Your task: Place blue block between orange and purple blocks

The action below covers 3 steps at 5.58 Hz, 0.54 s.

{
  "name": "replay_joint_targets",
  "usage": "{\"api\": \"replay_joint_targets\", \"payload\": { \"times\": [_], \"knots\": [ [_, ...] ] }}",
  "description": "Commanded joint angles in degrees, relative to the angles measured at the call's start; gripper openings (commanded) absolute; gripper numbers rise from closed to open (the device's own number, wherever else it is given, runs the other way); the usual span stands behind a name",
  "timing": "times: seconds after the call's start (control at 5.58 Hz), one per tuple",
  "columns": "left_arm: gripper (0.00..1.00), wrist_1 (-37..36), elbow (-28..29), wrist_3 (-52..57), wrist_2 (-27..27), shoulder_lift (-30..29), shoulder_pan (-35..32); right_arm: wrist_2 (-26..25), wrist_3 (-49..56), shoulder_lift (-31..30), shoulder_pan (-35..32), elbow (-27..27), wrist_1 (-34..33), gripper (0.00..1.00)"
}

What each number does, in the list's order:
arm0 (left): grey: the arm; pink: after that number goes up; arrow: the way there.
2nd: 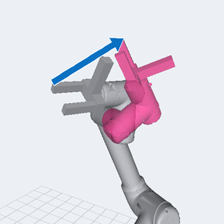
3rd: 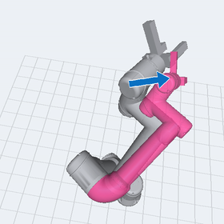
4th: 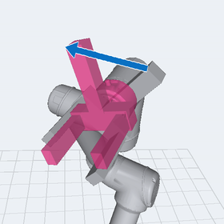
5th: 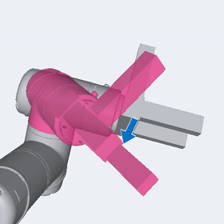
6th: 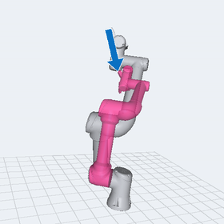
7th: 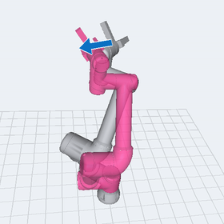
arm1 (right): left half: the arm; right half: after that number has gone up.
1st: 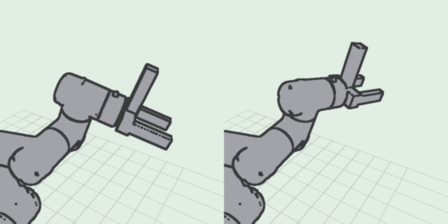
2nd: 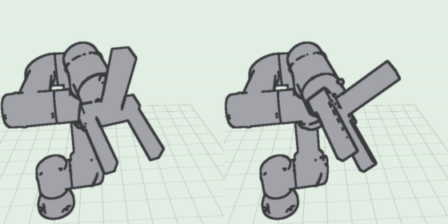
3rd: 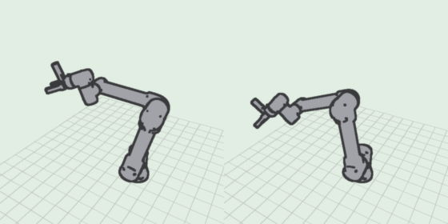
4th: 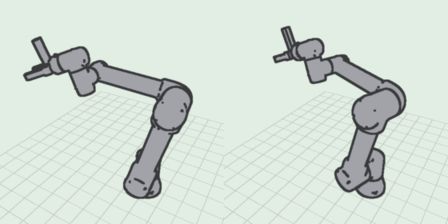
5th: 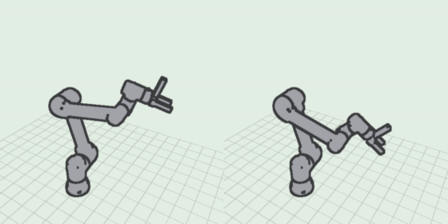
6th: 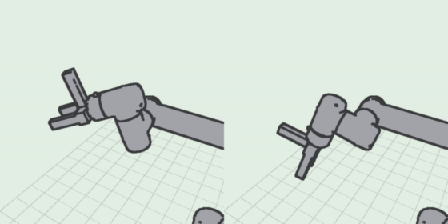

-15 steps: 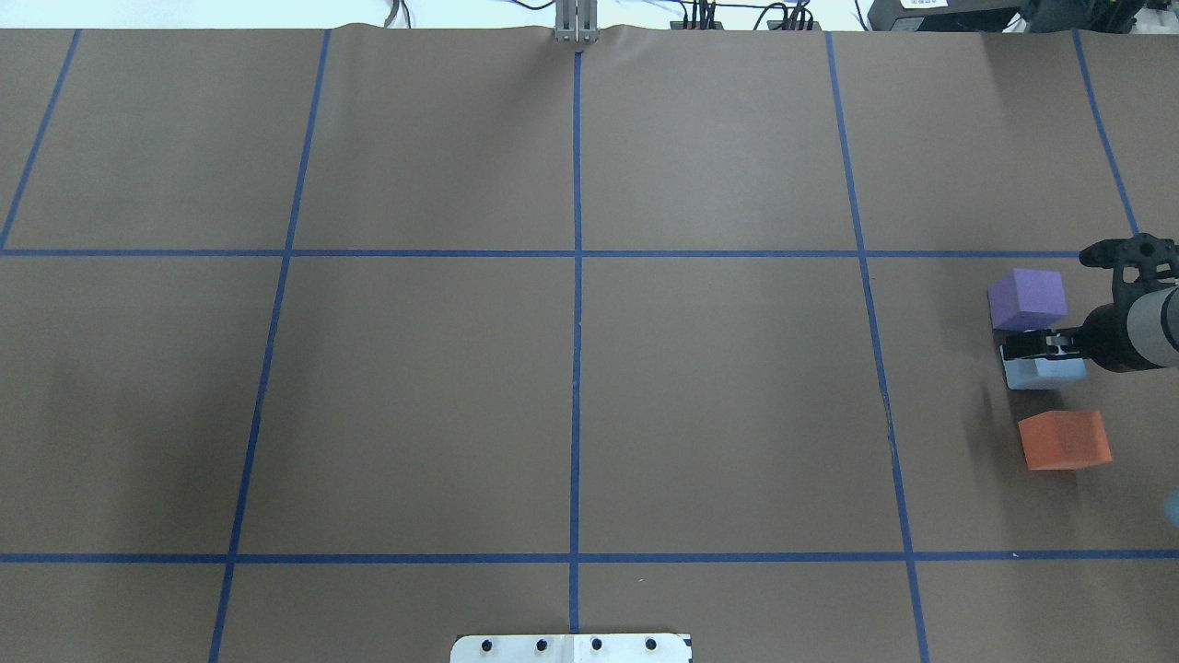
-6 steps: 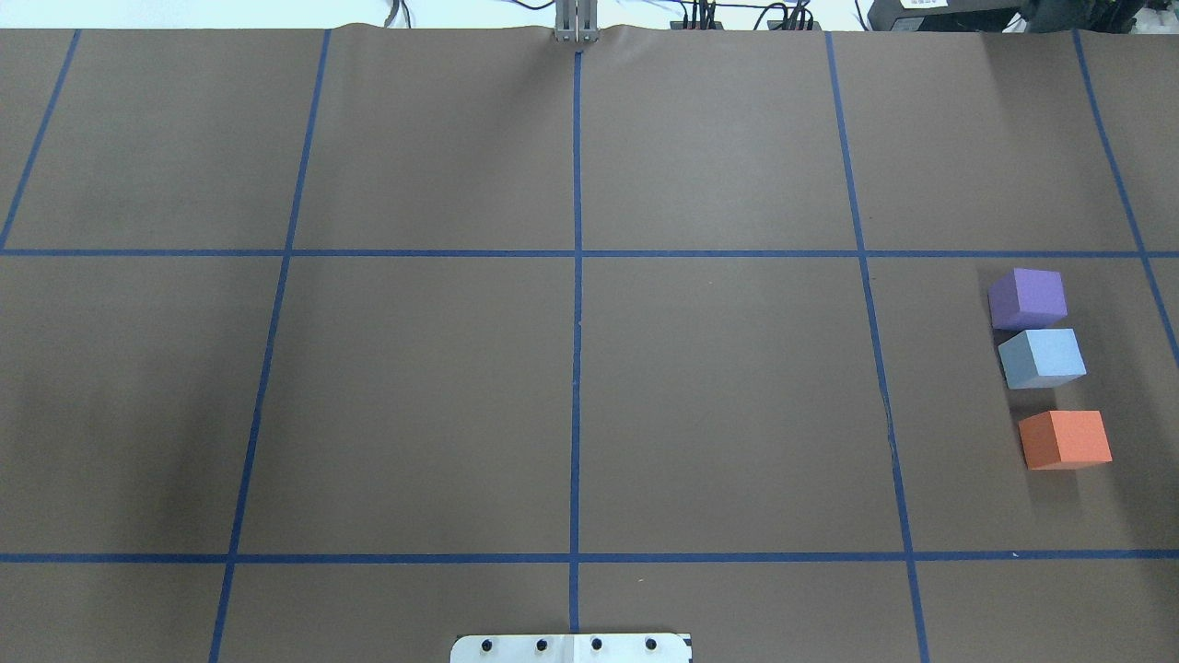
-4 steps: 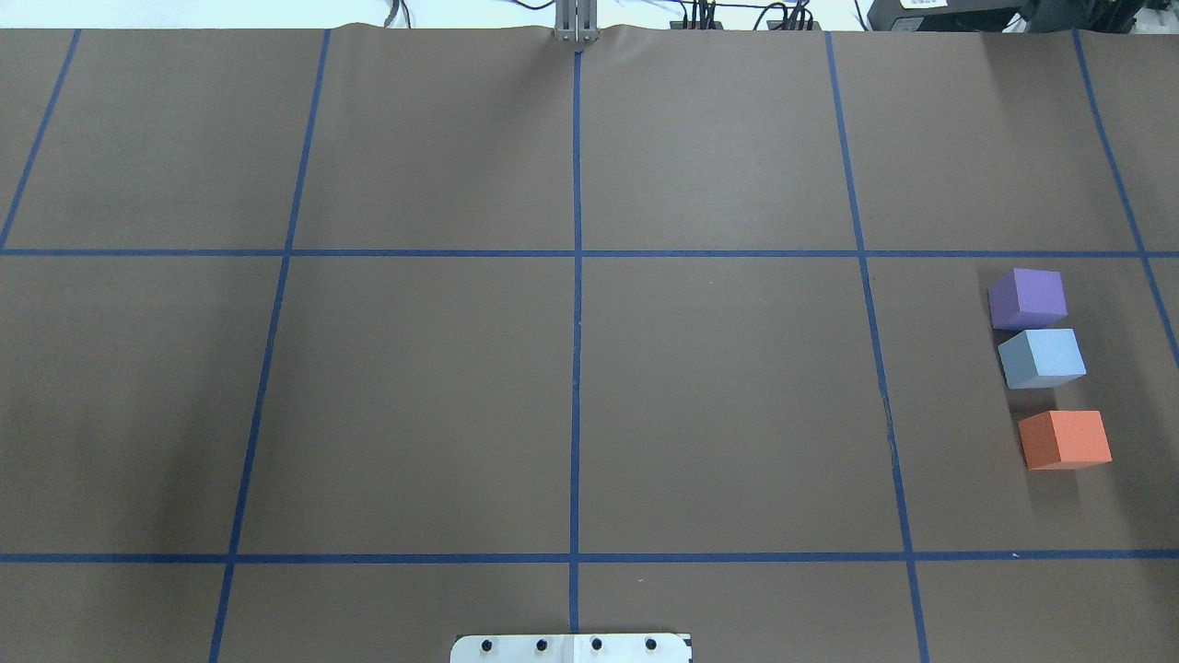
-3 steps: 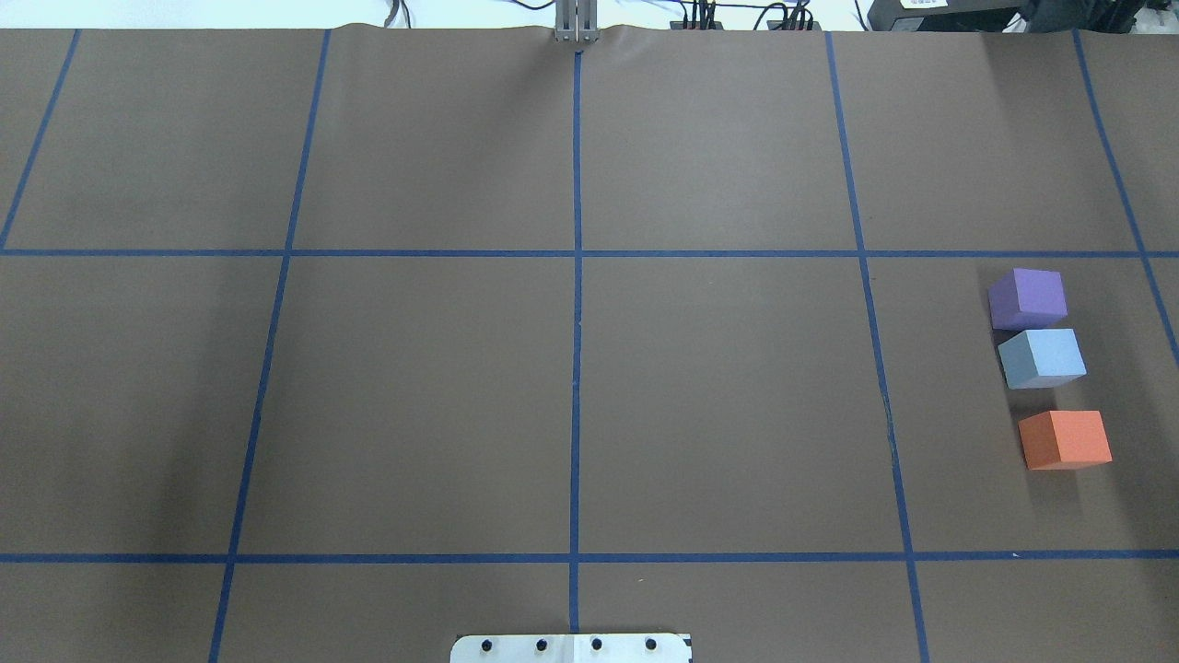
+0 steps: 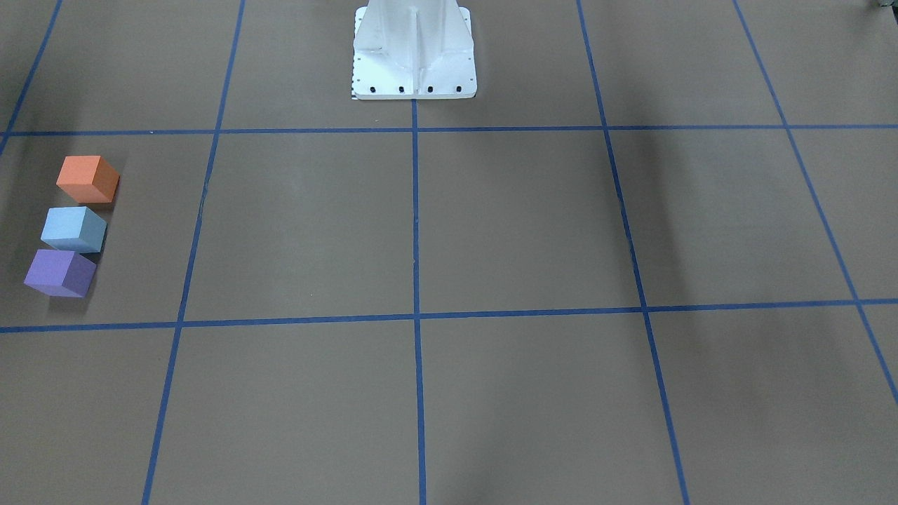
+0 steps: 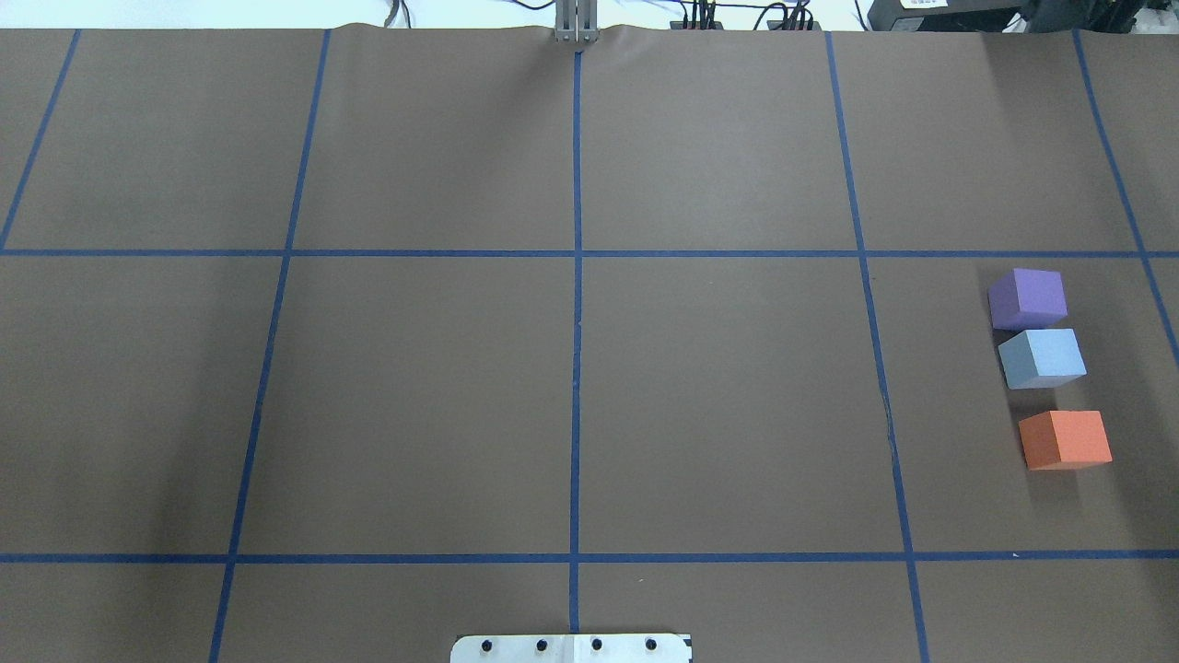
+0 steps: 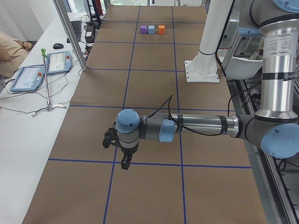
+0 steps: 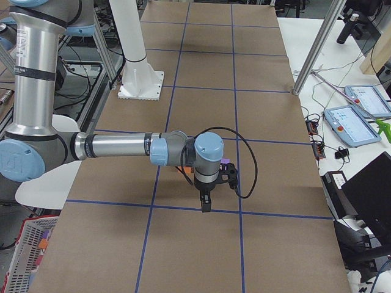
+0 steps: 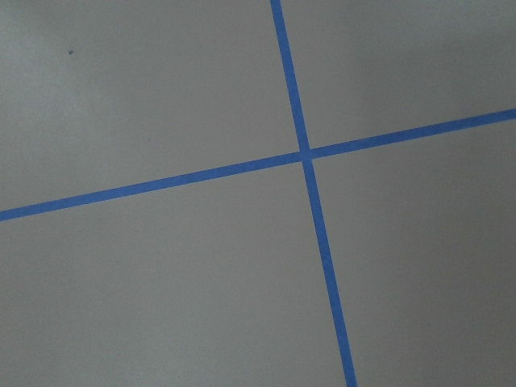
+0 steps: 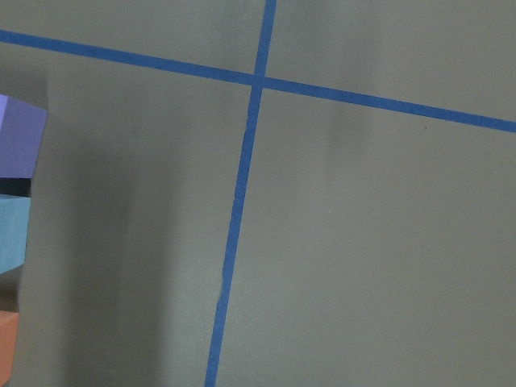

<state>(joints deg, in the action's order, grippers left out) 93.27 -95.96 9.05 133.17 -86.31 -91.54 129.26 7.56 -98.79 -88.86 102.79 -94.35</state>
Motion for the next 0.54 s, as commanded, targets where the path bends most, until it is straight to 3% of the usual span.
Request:
{"api": "replay_joint_targets", "payload": {
  "times": [0.0,0.36],
  "knots": [
    [1.00,-0.02,-0.72,0.09,-0.28,0.26,0.05,0.02,0.00,0.00,0.00,-0.14,0.05,1.00],
    [1.00,-0.02,-0.90,-0.17,-0.28,0.35,0.05,0.11,0.00,0.09,0.00,-0.14,0.31,1.00]
  ]
}}
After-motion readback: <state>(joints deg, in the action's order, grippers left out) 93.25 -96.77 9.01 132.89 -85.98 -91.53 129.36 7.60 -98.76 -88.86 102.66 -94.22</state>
